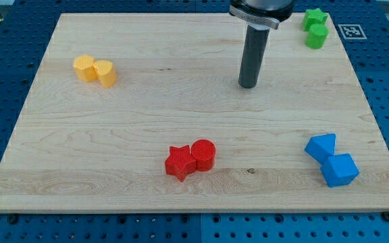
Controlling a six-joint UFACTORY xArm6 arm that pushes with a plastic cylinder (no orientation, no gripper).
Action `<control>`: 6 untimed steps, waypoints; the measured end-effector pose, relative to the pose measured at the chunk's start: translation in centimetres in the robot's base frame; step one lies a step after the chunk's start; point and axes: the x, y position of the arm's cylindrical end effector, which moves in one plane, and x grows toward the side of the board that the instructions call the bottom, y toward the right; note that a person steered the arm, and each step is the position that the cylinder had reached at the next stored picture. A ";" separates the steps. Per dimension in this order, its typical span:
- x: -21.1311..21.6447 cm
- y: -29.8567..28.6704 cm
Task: Place the arm below the green circle
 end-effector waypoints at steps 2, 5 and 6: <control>0.1 -0.2; 0.1 0.3; 0.4 0.3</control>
